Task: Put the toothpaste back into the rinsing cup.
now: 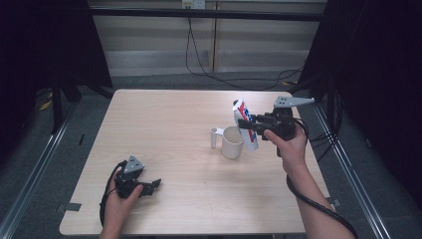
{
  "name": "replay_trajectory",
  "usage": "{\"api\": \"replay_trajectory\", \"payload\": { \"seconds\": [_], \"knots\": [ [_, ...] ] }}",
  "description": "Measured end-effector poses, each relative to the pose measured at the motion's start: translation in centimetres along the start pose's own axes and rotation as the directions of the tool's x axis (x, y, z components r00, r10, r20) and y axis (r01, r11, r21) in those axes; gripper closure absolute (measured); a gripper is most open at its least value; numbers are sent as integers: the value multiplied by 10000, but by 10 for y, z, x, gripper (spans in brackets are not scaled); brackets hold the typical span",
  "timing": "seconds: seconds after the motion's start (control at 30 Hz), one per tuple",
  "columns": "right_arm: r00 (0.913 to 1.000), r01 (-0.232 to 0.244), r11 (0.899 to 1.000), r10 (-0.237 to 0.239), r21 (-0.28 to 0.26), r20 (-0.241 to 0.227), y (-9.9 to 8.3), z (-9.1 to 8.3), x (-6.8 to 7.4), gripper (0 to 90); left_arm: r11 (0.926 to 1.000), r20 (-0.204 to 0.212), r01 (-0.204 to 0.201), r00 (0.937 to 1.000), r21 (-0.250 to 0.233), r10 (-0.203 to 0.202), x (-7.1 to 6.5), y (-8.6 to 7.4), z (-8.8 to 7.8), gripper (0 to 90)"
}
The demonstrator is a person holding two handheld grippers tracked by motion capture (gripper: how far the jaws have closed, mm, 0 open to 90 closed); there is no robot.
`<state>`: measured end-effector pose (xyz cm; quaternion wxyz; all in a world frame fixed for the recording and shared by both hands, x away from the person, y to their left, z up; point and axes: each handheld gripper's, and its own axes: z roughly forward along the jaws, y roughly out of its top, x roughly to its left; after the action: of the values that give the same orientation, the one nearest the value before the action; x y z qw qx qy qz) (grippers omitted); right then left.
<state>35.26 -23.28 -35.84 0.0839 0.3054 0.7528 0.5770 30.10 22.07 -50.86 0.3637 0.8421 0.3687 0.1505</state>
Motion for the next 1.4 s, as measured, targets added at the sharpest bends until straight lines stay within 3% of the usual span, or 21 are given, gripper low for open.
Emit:
{"api": "replay_trajectory", "payload": {
  "seconds": [0.27,1.4],
  "knots": [
    [9998,-214,9991,215,-369,33,1,6,-6,668,10000,-1,-3,10000,3,3,0,0,0,157],
    [9980,-237,9969,280,-747,565,-1,33,-22,662,10000,-12,-1,10000,8,1,0,0,0,157]
  ]
}}
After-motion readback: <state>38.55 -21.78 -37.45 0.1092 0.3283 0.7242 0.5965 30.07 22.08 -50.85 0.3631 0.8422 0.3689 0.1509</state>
